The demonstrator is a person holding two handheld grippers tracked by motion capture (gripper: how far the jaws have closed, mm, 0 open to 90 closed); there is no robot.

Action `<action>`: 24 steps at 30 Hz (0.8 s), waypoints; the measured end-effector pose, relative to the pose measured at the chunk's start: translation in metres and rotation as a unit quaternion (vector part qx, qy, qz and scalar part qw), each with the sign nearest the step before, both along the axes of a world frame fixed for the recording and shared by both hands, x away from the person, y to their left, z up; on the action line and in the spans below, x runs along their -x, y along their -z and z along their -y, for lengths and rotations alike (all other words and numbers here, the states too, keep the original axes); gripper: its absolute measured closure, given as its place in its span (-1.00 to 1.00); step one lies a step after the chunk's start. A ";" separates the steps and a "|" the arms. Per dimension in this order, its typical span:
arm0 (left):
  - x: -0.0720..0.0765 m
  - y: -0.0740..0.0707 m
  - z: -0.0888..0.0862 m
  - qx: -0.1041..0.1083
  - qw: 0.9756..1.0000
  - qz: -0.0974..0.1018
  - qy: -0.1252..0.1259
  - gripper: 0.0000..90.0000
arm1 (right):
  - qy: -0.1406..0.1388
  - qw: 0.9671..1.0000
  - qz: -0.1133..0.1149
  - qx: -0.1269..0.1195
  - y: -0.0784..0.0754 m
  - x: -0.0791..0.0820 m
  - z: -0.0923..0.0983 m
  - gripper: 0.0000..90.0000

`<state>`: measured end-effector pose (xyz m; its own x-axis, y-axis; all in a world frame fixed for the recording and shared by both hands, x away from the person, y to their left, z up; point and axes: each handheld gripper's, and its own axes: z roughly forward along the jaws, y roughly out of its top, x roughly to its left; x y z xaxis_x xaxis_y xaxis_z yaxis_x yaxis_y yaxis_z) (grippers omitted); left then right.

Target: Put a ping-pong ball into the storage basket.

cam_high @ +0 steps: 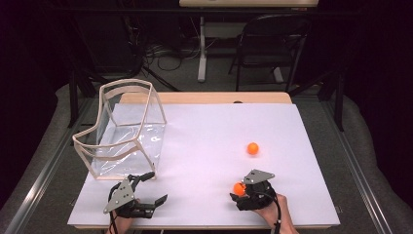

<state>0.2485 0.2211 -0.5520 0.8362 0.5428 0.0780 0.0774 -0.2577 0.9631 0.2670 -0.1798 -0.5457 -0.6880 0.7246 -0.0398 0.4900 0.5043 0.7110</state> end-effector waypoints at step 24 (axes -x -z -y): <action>0.000 0.000 0.000 -0.004 1.000 -0.001 0.002 -0.65 | 0.009 1.000 -0.011 0.016 0.006 -0.001 -0.001 0.08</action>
